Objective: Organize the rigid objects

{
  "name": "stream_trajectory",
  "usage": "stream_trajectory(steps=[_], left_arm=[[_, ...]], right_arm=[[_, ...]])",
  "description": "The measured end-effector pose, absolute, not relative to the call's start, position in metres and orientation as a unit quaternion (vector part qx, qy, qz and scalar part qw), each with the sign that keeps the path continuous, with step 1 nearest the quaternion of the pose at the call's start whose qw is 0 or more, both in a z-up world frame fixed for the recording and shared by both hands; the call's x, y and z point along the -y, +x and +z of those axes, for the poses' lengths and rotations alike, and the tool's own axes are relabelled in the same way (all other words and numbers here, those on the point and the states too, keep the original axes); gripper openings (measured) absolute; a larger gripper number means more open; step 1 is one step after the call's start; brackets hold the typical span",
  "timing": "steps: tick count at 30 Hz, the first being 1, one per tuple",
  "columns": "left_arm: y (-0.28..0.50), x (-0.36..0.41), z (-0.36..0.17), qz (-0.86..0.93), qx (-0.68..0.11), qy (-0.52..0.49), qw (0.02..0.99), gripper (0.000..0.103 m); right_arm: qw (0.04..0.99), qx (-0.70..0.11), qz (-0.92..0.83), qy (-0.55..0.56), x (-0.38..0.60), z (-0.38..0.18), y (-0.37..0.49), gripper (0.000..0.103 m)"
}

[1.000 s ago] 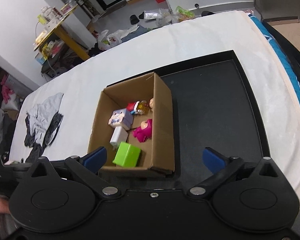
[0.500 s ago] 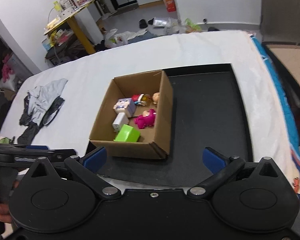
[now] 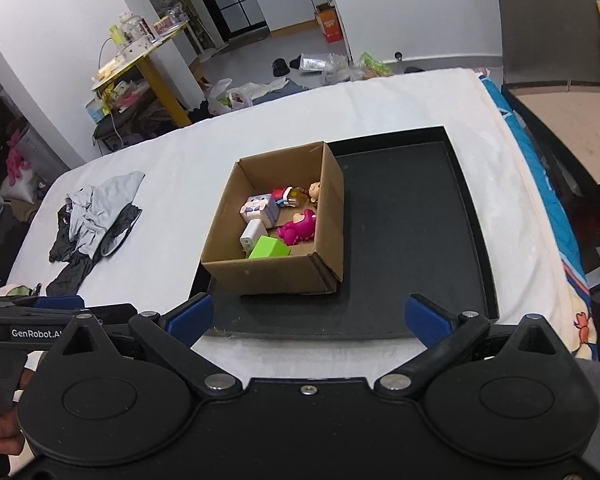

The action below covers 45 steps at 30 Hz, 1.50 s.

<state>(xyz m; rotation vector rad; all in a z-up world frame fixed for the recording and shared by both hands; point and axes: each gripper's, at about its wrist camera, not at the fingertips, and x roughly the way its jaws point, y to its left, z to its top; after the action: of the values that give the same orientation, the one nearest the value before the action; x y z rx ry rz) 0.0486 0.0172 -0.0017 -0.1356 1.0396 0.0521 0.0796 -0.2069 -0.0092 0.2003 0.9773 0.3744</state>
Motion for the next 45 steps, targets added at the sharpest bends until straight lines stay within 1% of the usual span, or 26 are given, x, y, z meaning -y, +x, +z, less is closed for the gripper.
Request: stream_trajectory(steps=[7, 16, 27, 45], left_arm=[[0.020, -0.009, 0.009, 0.030, -0.485, -0.072, 0.871, 0.099], [-0.008, -0.003, 0.022, 0.027, -0.465, -0.069, 0.882, 0.100], [-0.032, 0.000, 0.019, 0.026, -0.464, -0.065, 0.883, 0.100], [-0.041, 0.004, 0.018, 0.026, -0.466, -0.060, 0.883, 0.100]], right_arm=[[0.866, -0.457, 0.176, 0.099, 0.210, 0.000, 0.058, 0.103], [0.872, -0.447, 0.186, 0.075, 0.206, 0.012, 0.032, 0.103], [0.875, -0.438, 0.193, 0.074, 0.206, 0.015, 0.007, 0.103], [0.871, -0.438, 0.206, 0.086, 0.208, 0.013, -0.005, 0.103]])
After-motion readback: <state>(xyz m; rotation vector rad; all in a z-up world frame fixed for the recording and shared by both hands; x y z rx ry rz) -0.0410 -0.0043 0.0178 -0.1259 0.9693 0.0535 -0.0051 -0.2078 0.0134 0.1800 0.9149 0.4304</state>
